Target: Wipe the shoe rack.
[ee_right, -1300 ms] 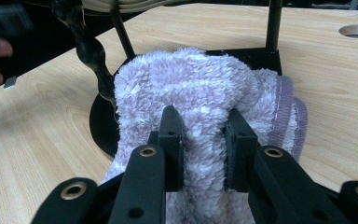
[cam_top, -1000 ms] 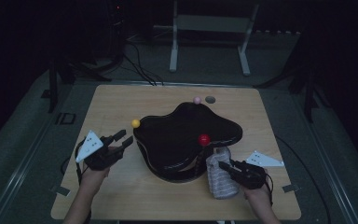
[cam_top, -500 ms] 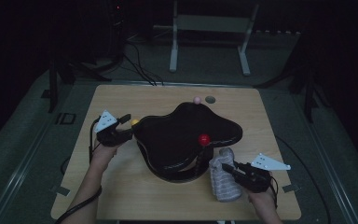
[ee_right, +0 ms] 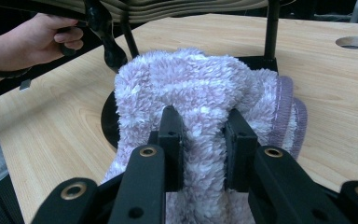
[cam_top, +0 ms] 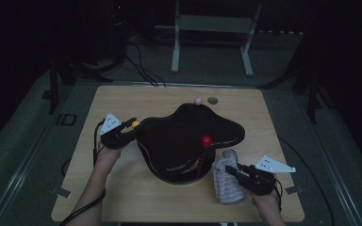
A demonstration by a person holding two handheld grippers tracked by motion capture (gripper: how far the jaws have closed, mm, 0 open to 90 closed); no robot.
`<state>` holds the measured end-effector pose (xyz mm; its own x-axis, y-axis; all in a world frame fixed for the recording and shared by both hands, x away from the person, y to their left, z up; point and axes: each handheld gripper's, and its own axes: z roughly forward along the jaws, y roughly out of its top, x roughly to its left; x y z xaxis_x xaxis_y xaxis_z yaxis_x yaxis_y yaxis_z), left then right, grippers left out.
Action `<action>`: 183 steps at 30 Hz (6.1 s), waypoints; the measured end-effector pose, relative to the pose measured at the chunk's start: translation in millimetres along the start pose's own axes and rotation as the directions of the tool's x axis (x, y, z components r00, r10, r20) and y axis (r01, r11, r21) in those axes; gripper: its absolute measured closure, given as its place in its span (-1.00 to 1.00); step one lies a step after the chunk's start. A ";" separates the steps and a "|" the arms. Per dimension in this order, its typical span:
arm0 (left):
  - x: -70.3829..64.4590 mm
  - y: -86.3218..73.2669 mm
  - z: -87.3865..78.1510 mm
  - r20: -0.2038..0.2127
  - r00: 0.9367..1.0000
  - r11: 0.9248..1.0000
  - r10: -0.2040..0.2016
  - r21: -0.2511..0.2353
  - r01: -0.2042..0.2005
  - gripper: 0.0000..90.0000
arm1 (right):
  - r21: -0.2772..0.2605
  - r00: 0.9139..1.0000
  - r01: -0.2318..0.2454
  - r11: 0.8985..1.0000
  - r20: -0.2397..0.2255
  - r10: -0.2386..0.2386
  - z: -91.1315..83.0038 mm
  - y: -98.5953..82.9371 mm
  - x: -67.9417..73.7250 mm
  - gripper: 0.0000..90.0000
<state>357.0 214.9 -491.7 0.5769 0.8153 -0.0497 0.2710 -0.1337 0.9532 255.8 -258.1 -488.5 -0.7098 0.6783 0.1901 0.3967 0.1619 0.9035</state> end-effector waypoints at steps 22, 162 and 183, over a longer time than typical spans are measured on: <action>-24.4 -22.2 -58.1 0.005 0.999 0.999 0.032 -0.015 -0.032 0.33 | -0.152 0.996 0.090 0.984 0.030 -0.086 -35.1 64.8 7.8 0.63; -35.5 -28.7 -64.1 0.030 0.999 0.999 0.027 -0.042 -0.026 0.34 | -0.059 0.989 0.148 0.987 0.000 -0.148 7.1 99.1 9.5 0.64; -36.6 -28.1 -64.3 0.022 0.999 0.999 0.036 -0.036 -0.035 0.34 | -0.140 0.978 0.179 0.974 -0.083 -0.192 -31.7 111.1 31.7 0.64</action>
<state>278.7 225.1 -497.4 0.6030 0.7974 -0.0223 0.2225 -0.1414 0.9646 259.0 -241.4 -369.9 -0.8187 0.5725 0.0441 0.1771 0.1787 0.9678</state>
